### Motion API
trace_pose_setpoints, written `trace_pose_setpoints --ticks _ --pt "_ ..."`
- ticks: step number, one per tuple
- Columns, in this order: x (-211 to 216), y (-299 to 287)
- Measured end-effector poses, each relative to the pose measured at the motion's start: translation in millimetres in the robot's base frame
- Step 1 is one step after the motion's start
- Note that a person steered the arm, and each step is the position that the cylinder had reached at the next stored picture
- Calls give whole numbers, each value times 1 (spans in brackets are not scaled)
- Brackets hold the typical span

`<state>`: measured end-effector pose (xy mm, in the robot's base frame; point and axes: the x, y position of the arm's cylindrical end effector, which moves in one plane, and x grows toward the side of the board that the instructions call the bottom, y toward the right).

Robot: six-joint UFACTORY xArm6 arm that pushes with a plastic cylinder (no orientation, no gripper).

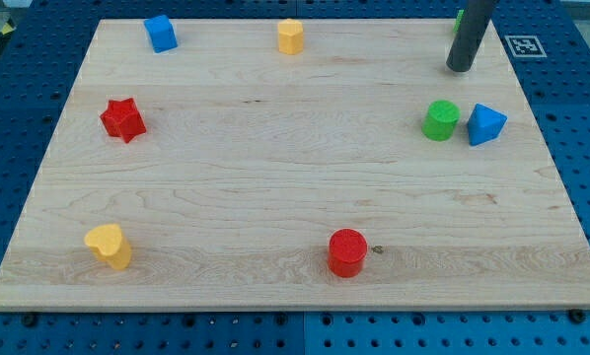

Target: Go to the bottom side of the green star

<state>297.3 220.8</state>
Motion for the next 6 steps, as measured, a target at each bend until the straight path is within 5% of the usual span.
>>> trace_pose_setpoints --ticks 5,6 --pt "0 51" --pt "-26 55"
